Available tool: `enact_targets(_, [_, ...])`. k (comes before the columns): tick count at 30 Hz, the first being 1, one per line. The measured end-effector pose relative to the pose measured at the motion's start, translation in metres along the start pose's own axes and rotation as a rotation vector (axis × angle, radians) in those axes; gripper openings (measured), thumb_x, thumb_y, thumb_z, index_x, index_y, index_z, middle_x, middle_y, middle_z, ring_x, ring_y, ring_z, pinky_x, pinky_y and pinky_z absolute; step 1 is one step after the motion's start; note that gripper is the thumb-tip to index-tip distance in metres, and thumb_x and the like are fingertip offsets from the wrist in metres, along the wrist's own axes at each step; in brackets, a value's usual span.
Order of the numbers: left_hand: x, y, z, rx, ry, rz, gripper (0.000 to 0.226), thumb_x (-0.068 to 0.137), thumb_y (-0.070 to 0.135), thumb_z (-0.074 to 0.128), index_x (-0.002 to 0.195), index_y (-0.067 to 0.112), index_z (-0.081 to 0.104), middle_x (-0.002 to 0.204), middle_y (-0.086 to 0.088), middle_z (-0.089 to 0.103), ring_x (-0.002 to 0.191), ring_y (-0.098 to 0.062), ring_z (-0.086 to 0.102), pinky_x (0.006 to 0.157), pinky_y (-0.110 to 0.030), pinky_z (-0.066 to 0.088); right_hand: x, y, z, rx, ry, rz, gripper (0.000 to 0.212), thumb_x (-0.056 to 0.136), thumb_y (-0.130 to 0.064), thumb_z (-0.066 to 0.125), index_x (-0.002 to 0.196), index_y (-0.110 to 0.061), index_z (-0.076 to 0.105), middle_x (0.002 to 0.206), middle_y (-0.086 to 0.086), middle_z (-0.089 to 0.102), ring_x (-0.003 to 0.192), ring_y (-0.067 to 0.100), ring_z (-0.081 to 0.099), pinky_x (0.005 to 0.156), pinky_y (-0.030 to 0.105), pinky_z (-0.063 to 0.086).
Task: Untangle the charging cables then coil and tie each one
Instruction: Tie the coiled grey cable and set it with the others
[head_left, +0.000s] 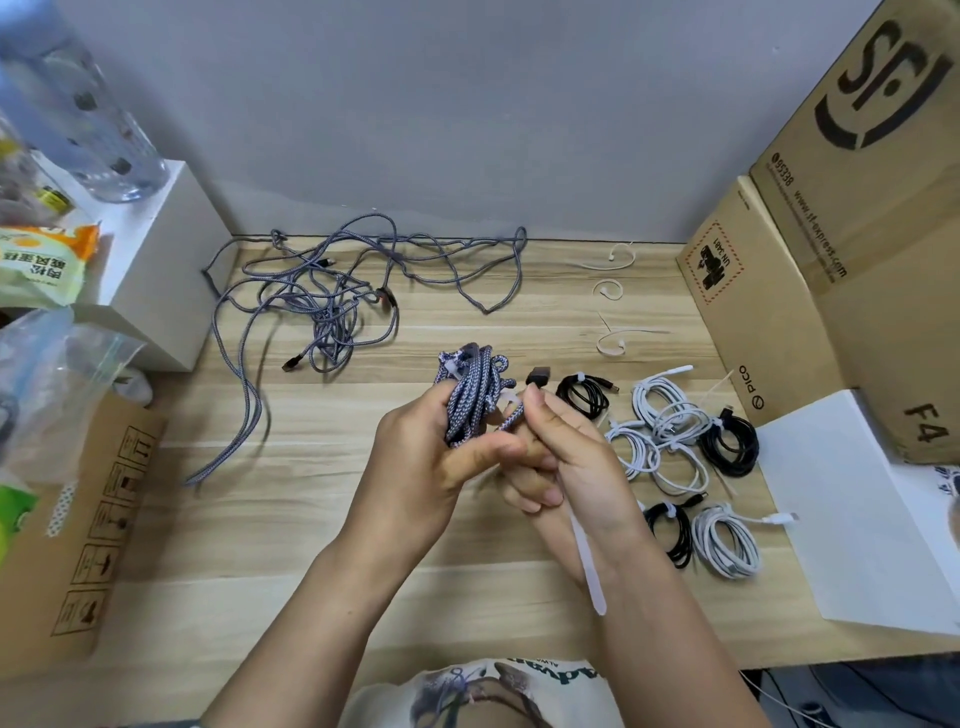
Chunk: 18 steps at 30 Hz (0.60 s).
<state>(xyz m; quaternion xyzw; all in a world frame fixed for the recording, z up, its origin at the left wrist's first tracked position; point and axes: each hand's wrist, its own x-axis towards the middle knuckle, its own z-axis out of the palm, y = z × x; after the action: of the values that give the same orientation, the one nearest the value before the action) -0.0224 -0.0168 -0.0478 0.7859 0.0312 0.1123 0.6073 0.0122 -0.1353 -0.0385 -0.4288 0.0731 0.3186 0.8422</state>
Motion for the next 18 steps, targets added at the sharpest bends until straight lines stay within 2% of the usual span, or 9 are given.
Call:
enact_targets(3, [-0.002,-0.001,-0.001,0.066,0.003,0.027,0.026,0.071,0.044,0.067,0.082,0.021,0.060,0.070,0.014,0.064,0.058,0.005,0.050,0.056,-0.010,0.038,0.002,0.002,-0.003,-0.033,0.030,0.040,0.030,0.081,-0.030,0.053,0.054,-0.021,0.059,0.043,-0.007,0.025,0.028,0.002,0.018,0.039,0.020,0.009])
enact_targets(5, [-0.004,-0.004,0.000,0.118,0.032,0.050,0.034,0.077,0.041,0.066,0.085,0.009,0.061,0.068,0.001,0.060,0.055,-0.001,0.043,0.053,-0.014,0.036,0.002,0.002,-0.003,-0.066,0.028,0.044,0.034,0.082,-0.030,0.053,0.050,-0.022,0.059,0.042,-0.007,0.024,0.028,0.002,0.018,0.039,0.020,0.009])
enact_targets(8, [-0.004,-0.005,0.000,0.169,0.059,0.060,0.036,0.079,0.037,0.066,0.083,0.002,0.057,0.066,-0.005,0.056,0.054,-0.003,0.040,0.051,-0.013,0.034,0.003,0.000,-0.003,-0.117,0.011,0.024,0.035,0.083,-0.031,0.052,0.050,-0.021,0.059,0.042,-0.007,0.024,0.028,0.002,0.018,0.039,0.020,0.010])
enact_targets(11, [-0.004,-0.003,-0.002,0.237,0.086,0.099,0.038,0.077,0.042,0.059,0.076,0.004,0.053,0.056,0.008,0.050,0.052,0.001,0.038,0.049,-0.008,0.028,0.003,-0.003,-0.004,-0.211,0.009,0.028,0.028,0.076,-0.035,0.055,0.053,-0.019,0.060,0.041,-0.006,0.030,0.028,0.003,0.022,0.037,0.018,0.016])
enact_targets(14, [-0.003,-0.007,-0.004,0.259,0.045,0.115,0.030,0.078,0.040,0.055,0.073,0.011,0.050,0.060,0.019,0.049,0.052,0.002,0.037,0.049,-0.006,0.025,0.004,-0.005,-0.010,-0.350,0.066,-0.029,0.023,0.076,-0.032,0.066,0.064,-0.014,0.057,0.048,-0.003,0.044,0.032,0.007,0.033,0.035,0.016,0.027])
enact_targets(16, [-0.003,-0.010,-0.005,0.268,0.032,0.111,0.029,0.078,0.042,0.054,0.070,0.015,0.045,0.059,0.016,0.046,0.051,-0.001,0.032,0.048,-0.008,0.024,0.004,-0.008,-0.016,-0.494,0.156,-0.127,0.018,0.076,-0.026,0.070,0.071,-0.016,0.056,0.057,-0.004,0.052,0.042,0.008,0.043,0.040,0.018,0.036])
enact_targets(18, [-0.004,-0.011,-0.007,0.270,0.010,0.106,0.026,0.077,0.044,0.054,0.070,0.023,0.041,0.060,0.016,0.045,0.052,-0.002,0.031,0.048,-0.010,0.023,0.005,-0.014,-0.020,-0.639,0.242,-0.285,0.015,0.078,-0.017,0.071,0.076,-0.019,0.056,0.067,-0.009,0.055,0.055,0.007,0.046,0.053,0.020,0.040])
